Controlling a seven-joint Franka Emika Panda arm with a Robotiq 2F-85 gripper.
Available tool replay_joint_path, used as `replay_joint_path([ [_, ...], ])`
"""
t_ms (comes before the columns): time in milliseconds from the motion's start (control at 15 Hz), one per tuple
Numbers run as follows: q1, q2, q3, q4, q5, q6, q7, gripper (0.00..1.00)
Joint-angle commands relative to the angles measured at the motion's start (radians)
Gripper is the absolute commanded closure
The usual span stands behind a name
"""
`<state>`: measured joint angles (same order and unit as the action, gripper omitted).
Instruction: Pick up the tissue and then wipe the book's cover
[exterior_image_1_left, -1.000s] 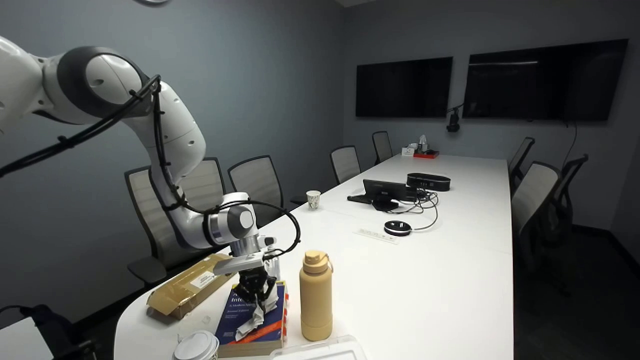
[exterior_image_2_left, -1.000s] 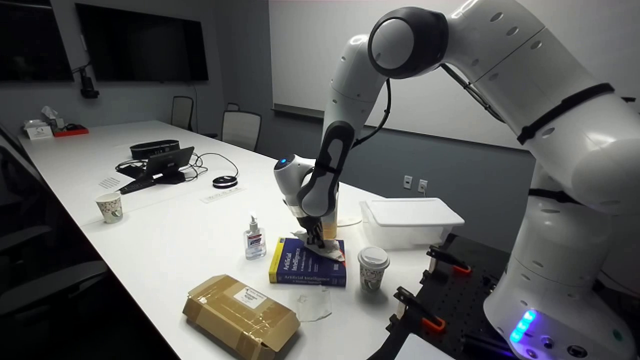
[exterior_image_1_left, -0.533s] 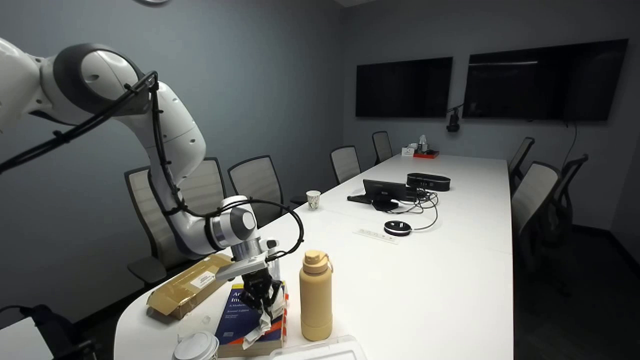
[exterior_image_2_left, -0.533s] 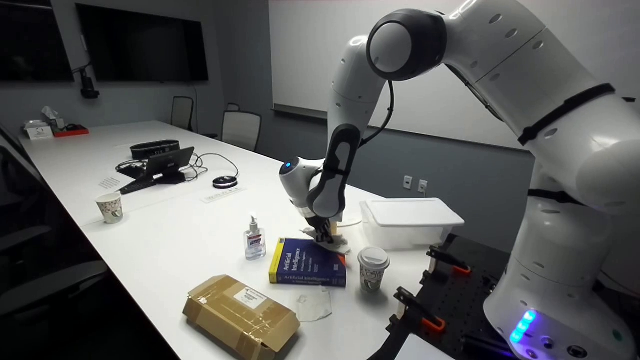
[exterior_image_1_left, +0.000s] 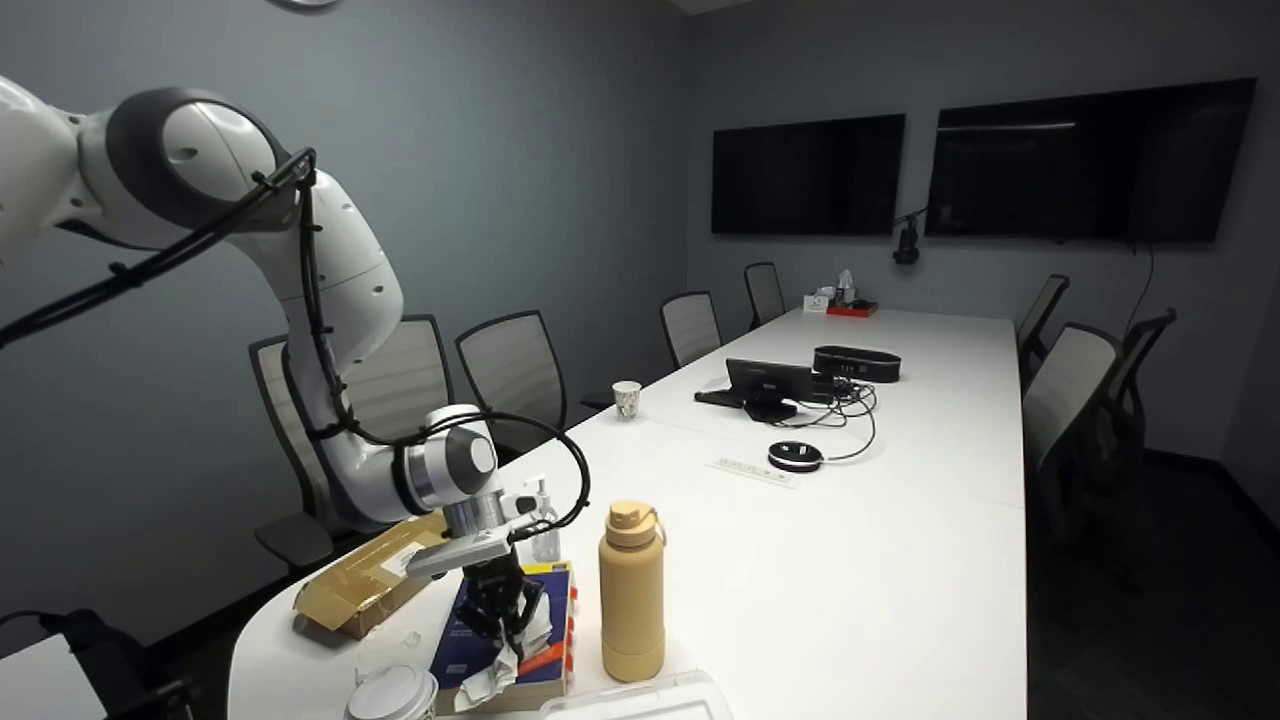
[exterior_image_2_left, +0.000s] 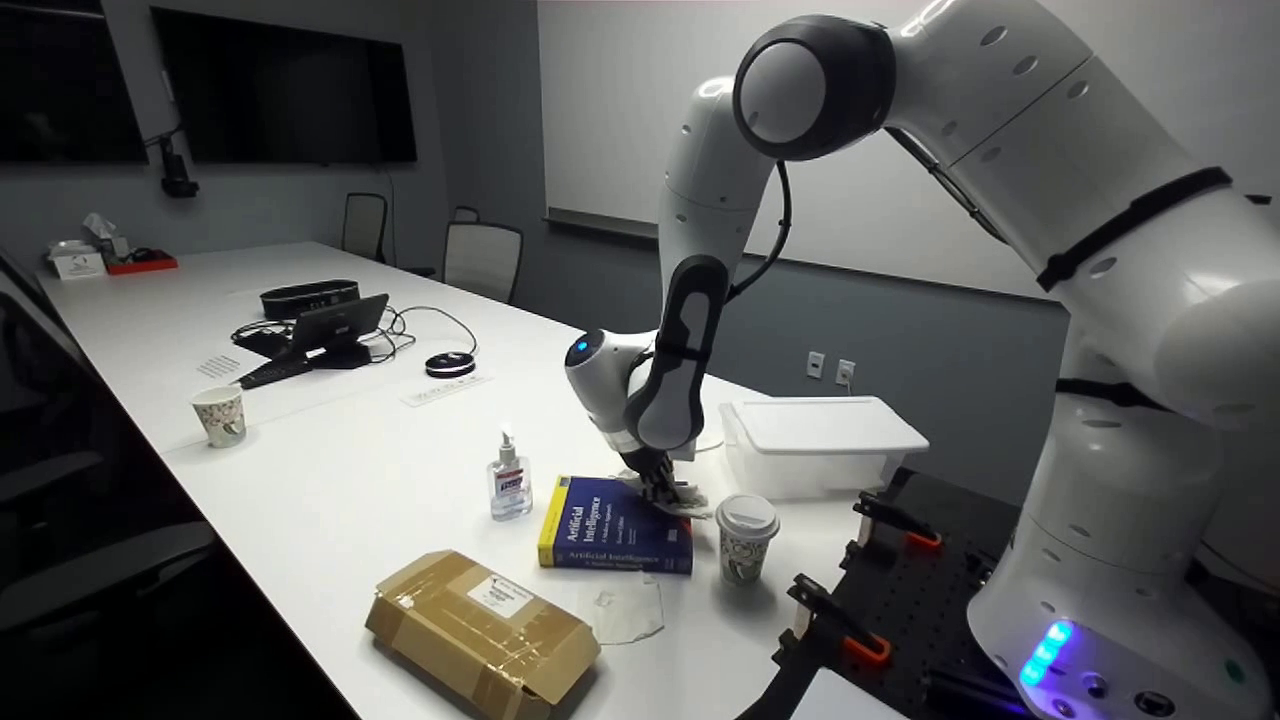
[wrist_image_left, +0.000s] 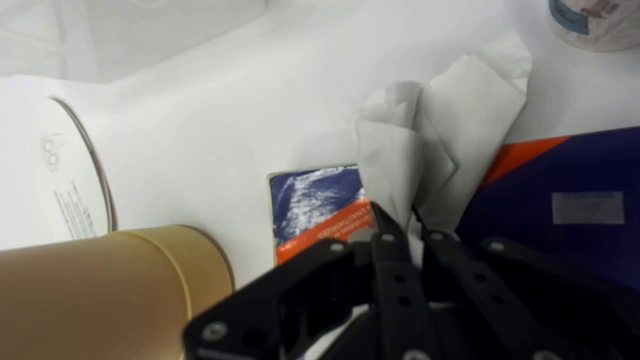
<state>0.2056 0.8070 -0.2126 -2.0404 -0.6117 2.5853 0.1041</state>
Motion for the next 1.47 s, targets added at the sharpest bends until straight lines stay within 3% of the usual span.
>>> replay_joint_path([
  [0, -0.031, -0.06, 0.051, -0.061, 0.035, 0.031, -0.018, 0.99],
  [400, -0.095, -0.096, 0.164, -0.079, 0.173, 0.009, -0.14, 0.99],
  [600, -0.101, -0.096, 0.182, -0.07, 0.214, 0.024, -0.164, 0.99],
  [1400, 0.012, -0.018, 0.042, 0.119, 0.059, 0.009, -0.128, 0.99],
])
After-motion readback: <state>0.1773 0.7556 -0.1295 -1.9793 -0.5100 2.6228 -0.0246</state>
